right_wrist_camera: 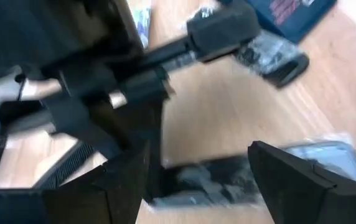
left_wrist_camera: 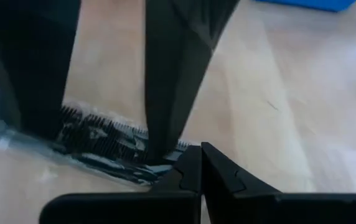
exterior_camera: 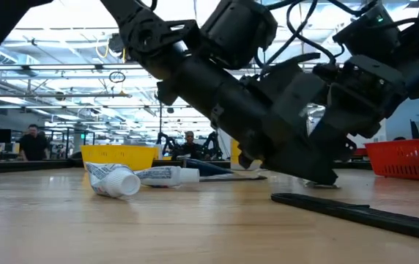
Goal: Pick & Place Travel size toiletries
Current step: Put the black comb into the green bin
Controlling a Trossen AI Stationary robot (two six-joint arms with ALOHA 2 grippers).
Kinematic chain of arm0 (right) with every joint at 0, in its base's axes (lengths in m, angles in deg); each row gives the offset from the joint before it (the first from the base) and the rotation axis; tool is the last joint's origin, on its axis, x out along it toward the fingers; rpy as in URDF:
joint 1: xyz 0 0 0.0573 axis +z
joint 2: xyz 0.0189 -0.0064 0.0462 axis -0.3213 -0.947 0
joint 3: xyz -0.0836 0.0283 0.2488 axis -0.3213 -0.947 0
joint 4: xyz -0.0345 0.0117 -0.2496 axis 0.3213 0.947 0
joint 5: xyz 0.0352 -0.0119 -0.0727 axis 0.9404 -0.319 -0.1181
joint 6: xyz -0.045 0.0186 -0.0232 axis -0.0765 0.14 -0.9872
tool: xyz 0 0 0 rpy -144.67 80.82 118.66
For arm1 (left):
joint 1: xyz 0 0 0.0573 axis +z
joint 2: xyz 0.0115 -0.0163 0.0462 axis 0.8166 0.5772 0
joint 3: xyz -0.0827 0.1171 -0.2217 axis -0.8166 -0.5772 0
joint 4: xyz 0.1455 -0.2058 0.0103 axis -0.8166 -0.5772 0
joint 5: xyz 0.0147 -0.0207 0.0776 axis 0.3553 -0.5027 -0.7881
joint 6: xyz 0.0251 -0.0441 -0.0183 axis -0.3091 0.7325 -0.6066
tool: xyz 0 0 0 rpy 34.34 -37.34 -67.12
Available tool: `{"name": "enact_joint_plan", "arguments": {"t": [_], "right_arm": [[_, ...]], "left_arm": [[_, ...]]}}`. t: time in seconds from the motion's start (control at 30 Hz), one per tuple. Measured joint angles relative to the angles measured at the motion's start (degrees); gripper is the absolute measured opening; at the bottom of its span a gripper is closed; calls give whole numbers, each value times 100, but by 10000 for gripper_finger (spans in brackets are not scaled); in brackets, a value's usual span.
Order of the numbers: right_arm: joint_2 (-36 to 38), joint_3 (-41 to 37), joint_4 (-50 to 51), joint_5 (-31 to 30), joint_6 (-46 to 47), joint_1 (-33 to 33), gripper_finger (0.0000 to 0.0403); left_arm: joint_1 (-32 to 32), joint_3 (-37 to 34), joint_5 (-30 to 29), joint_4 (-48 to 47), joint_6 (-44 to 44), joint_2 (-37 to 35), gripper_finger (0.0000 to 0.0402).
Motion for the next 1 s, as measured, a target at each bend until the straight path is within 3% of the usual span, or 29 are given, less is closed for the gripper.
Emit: {"name": "enact_joint_plan", "arguments": {"t": [0.13,0.23,0.4,0.53,0.63,0.87,1.0], "right_arm": [[2,0,143,12,2,2,265],[2,0,196,-2,2,2,265],[2,0,190,-4,-19,2,265],[2,0,98,-259,-160,2,265],[2,2,-84,-349,-195,-47,265],[0,2,-200,-371,-317,-195,265],[0,2,-212,-351,-318,-186,265]], "left_arm": [[-40,8,637,-832,-41,-242,8],[-124,-2,681,-1659,-350,-540,10],[-312,-33,167,-2137,-683,-998,2],[-472,-11,87,-2200,-707,-1262,12],[-567,-22,-103,-2495,-638,-1254,13],[-328,-26,-1541,-2794,-51,-1175,6],[-66,-13,-1451,-2696,182,-952,2]]}}
